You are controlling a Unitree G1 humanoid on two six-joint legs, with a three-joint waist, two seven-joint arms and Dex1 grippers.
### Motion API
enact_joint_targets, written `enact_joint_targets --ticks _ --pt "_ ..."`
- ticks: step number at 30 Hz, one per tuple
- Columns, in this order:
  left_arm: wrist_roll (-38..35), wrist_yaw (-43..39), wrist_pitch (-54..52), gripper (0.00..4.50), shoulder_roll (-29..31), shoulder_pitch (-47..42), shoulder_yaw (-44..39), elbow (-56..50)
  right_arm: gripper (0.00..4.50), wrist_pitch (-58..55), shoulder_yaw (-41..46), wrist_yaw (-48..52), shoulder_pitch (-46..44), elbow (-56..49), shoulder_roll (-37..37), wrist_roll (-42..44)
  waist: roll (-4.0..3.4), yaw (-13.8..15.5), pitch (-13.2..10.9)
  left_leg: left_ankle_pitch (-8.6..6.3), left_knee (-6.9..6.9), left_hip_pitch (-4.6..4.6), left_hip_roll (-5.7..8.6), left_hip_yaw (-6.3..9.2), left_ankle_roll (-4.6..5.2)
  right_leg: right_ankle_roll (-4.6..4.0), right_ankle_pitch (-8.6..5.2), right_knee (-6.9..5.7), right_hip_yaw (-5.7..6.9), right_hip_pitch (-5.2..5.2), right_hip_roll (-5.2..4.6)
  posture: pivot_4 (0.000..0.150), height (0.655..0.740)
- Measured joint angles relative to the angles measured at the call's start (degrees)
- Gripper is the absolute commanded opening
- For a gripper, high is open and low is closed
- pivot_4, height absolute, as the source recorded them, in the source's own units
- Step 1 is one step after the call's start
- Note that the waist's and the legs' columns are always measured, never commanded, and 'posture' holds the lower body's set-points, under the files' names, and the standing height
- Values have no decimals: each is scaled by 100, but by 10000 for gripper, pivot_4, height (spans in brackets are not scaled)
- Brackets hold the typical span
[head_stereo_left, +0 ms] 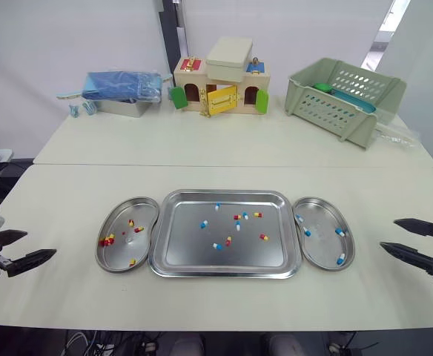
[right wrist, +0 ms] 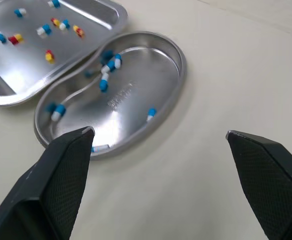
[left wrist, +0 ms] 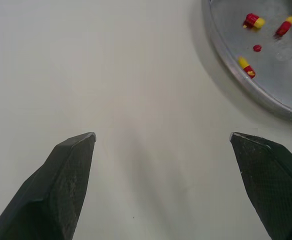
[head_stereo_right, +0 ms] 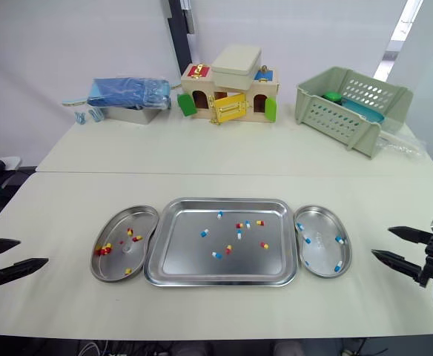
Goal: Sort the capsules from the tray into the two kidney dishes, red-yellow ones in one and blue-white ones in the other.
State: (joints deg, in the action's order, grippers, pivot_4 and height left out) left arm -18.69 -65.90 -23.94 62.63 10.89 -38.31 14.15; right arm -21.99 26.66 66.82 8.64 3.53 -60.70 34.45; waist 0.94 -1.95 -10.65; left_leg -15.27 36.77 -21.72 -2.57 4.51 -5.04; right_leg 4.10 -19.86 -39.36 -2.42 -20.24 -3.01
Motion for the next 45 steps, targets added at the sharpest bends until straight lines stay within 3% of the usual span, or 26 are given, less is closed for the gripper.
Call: enact_joint_targets --ticks 12,17,26,30,34,37,40,45 --pt "-61 -19 98 44661 -46 215 -25 70 45000 410 -322 329 -552 679 32 -628 -2 -7 -2 0 0 -3 -1 -1 0 0 0 0 0 -2 0 1500 7400" --pt "-524 -350 31 44661 -431 591 -266 -688 45000 527 -327 457 -621 590 88 -622 -3 -3 -2 -1 0 -4 -2 -3 -1 0 0 4 -2 -1 -1 1500 7400" --pt "-1805 -766 73 44661 -2125 2259 -707 -3533 45000 100 -551 745 -1160 222 35 -497 -5 -43 -1 -3 5 0 -4 -8 -2 -1 2 10 -7 7 -2 1500 7400" --pt "-1933 -1164 875 44661 -3022 2926 -227 -4336 45000 -515 -1269 892 -1926 -345 -19 -385 -11 -69 2 -4 6 -3 -4 -10 -1 1 9 28 -8 10 -2 1500 7400" --pt "-1751 -1183 1651 44661 -3683 3018 376 -4412 45000 -894 -1755 930 -2503 -844 45 -275 -12 6 2 -5 11 -10 -1 -9 0 5 11 38 -7 10 -3 1500 7400" --pt "-1512 -1084 2680 44661 -4694 2983 953 -4153 45000 -1255 -2226 924 -3030 -1317 140 -167 -10 18 2 -8 16 -15 3 -13 2 11 16 44 -11 7 -6 1500 7400" --pt "-1268 -1076 3541 44661 -5106 2925 1292 -3695 45000 -1556 -2666 888 -3489 -1621 289 -169 -4 25 0 -8 16 -15 0 -4 3 8 17 42 -4 7 -2 1500 7400" --pt "-1200 -922 4349 44661 -5274 2866 1596 -3359 45000 -2221 -3207 500 -4226 -2083 783 -156 -4 21 -1 -9 16 -20 1 -5 4 8 18 43 -6 1 -2 1500 7400"
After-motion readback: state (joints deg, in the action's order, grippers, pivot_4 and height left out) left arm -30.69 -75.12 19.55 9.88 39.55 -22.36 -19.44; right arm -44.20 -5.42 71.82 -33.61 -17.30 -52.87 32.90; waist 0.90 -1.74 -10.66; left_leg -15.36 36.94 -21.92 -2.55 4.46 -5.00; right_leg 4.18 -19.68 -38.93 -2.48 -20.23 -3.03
